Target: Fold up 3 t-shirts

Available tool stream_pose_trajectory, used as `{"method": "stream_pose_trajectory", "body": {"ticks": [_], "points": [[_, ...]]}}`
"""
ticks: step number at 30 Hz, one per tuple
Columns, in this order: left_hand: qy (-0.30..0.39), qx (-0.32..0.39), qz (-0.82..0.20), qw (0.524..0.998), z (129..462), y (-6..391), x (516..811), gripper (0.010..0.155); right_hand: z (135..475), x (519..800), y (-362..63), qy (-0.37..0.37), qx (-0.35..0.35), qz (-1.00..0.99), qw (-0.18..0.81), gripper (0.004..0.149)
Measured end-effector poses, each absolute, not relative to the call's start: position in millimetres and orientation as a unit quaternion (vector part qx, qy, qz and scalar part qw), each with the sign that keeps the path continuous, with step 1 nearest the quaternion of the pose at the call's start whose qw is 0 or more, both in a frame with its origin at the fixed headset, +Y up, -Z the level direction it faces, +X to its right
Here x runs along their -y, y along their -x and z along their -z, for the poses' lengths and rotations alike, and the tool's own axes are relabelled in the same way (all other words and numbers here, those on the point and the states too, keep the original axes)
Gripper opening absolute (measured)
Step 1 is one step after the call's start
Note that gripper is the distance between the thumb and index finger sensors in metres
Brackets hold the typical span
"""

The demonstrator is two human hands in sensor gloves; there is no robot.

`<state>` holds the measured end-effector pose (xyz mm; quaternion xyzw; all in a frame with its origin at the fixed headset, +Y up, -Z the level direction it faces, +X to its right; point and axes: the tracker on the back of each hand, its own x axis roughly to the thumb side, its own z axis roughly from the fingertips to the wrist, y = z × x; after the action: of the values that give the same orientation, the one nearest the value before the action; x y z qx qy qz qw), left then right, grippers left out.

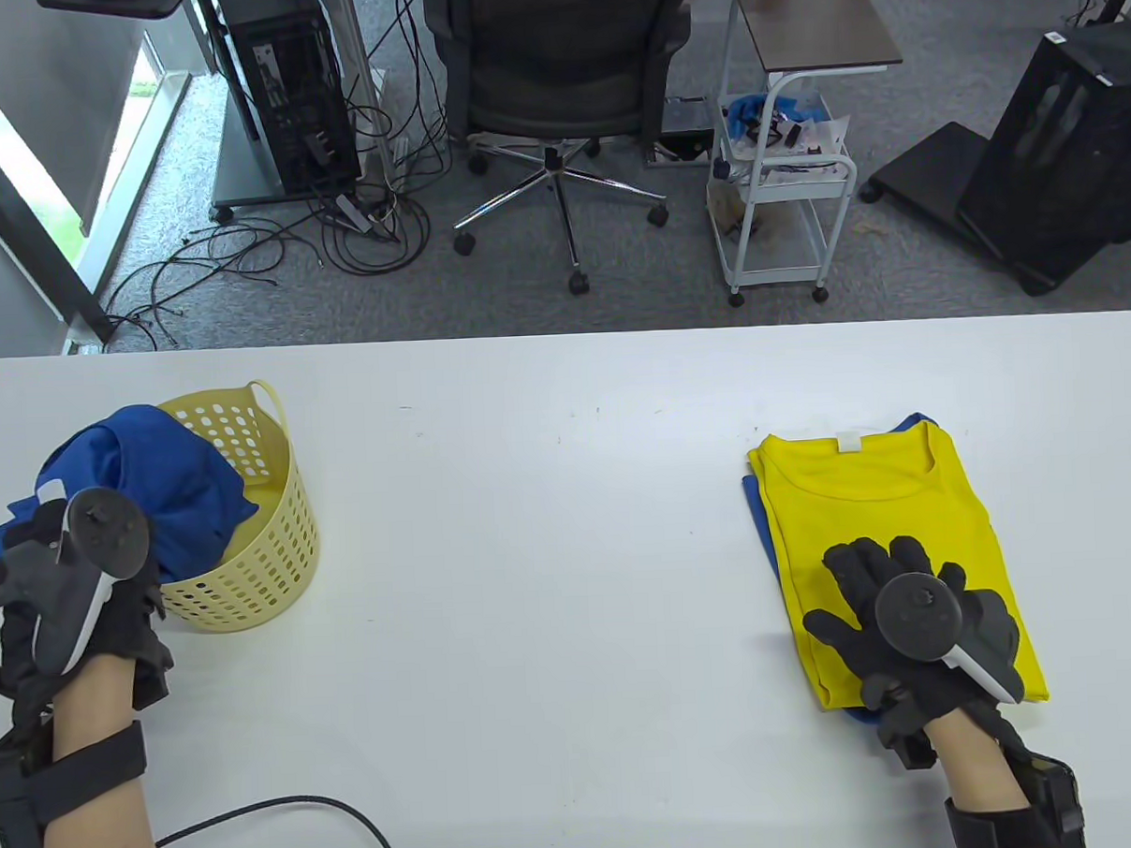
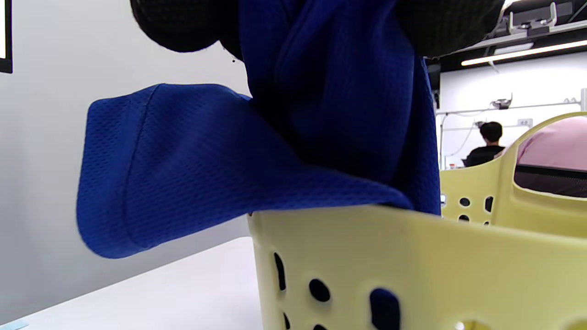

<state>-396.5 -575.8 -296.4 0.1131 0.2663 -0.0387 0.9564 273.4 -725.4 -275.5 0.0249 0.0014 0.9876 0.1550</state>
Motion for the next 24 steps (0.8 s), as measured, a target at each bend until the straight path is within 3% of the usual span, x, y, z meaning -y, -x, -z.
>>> {"method": "stream_pose_trajectory", "body": {"ticks": [8, 24], "points": [[-0.126, -0.252, 0.024, 0.959, 298, 380, 548, 0.04, 276, 725, -273, -0.029, 0.0, -0.987, 0.159, 0.075], [-0.178, -0.207, -0.066, 0.96, 294, 309, 443, 0.041, 273, 722, -278, -0.035, 0.014, -0.984, 0.172, 0.075]]}}
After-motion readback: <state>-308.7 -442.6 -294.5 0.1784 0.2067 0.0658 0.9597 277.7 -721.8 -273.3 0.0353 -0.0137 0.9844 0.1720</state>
